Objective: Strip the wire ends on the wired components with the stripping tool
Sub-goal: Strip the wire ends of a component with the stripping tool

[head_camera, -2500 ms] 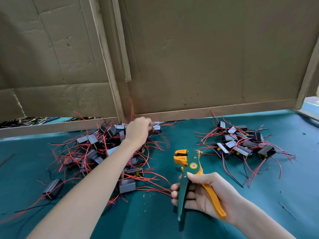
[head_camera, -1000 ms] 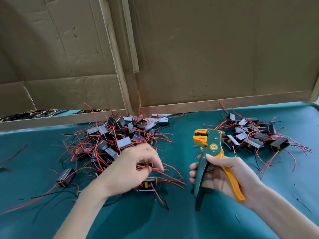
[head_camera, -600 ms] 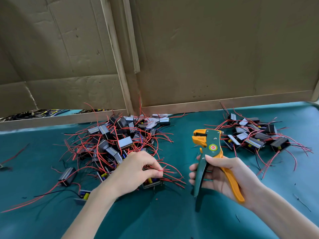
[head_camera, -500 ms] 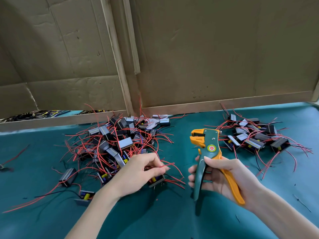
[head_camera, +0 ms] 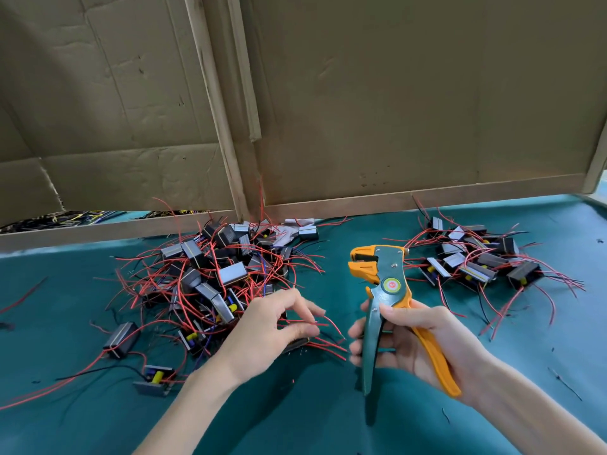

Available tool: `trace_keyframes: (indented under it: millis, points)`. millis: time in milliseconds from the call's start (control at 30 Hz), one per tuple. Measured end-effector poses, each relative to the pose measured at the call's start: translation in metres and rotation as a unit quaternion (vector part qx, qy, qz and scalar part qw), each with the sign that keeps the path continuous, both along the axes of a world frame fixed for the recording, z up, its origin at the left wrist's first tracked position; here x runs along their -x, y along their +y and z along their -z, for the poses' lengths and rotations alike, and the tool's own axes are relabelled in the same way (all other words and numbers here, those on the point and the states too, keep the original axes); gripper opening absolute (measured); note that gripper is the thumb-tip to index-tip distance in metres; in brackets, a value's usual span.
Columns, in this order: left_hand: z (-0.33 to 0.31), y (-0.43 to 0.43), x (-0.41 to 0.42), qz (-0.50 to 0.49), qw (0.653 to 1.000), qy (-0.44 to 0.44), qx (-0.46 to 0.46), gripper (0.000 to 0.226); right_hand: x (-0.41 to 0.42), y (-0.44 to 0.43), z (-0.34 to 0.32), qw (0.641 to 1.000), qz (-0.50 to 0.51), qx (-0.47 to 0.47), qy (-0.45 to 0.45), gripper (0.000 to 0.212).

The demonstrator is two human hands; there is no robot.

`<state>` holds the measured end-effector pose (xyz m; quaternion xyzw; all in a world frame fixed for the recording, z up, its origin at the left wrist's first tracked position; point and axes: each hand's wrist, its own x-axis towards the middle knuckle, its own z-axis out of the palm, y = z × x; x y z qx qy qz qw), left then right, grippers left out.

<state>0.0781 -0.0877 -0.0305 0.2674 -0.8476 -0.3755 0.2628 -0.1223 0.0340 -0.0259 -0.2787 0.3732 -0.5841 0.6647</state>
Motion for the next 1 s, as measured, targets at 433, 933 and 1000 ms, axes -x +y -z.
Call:
trace_keyframes:
  millis: [433,933,1000]
  points:
    - [0.007,0.000,0.002,0.001,0.978,0.018,0.207,0.019,0.002,-0.003,0.003,1.000,0.020,-0.008,-0.018,0.058]
    - [-0.023,0.013,0.003,-0.110,0.949,0.286,-0.070,0.008,-0.007,0.008,-0.003,0.992,-0.051,0.057,0.105,0.047]
    - [-0.025,0.014,0.003,-0.118,0.954,0.268,-0.064,0.010,-0.010,0.009,-0.002,0.988,-0.067,0.064,0.124,0.044]
